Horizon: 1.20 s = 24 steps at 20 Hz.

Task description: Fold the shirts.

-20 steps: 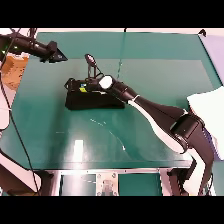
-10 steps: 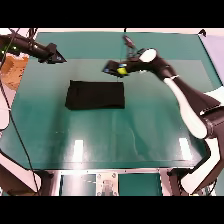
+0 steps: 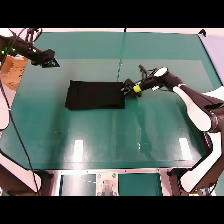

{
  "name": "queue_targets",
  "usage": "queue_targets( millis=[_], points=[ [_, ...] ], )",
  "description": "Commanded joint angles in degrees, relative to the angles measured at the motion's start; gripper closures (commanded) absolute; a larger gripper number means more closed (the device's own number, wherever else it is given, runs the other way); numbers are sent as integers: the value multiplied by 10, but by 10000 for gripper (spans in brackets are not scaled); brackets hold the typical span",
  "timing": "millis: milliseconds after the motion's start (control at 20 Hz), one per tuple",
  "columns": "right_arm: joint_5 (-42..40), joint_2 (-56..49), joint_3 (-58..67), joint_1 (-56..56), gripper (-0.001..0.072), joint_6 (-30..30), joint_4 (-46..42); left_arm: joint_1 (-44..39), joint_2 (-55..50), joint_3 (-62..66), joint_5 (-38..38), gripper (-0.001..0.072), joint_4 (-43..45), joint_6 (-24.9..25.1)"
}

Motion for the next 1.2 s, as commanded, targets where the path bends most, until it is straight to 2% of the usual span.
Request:
queue_targets(
  millis=[0, 50, 100, 250, 450, 700, 850, 1150],
  points=[
    [-34, -20, -16, 48, 213, -13, 65, 0, 0, 1, 1, 686, 21, -1],
    [-40, -20, -13, 60, 542, -34, 86, 0, 0, 1, 0, 686, 20, -1],
    [-37, -20, -1, 67, 695, -48, 104, 0, 0, 1, 0, 686, 20, -1],
    [-12, -5, 64, 58, 695, -50, 106, 0, 0, 1, -2, 686, 20, -1],
    [16, 70, 142, -20, 695, -45, 106, 0, 0, 1, -3, 686, 24, -1],
    [91, 149, 200, -197, 695, 1, 103, 0, 0, 1, -4, 686, 24, -1],
    [113, 186, 200, -309, 695, 3, 86, 0, 0, 1, -3, 686, 24, -4],
    [158, 250, 200, -543, 695, 47, 7, 0, 0, 0, -3, 686, 24, -16]
  ],
)
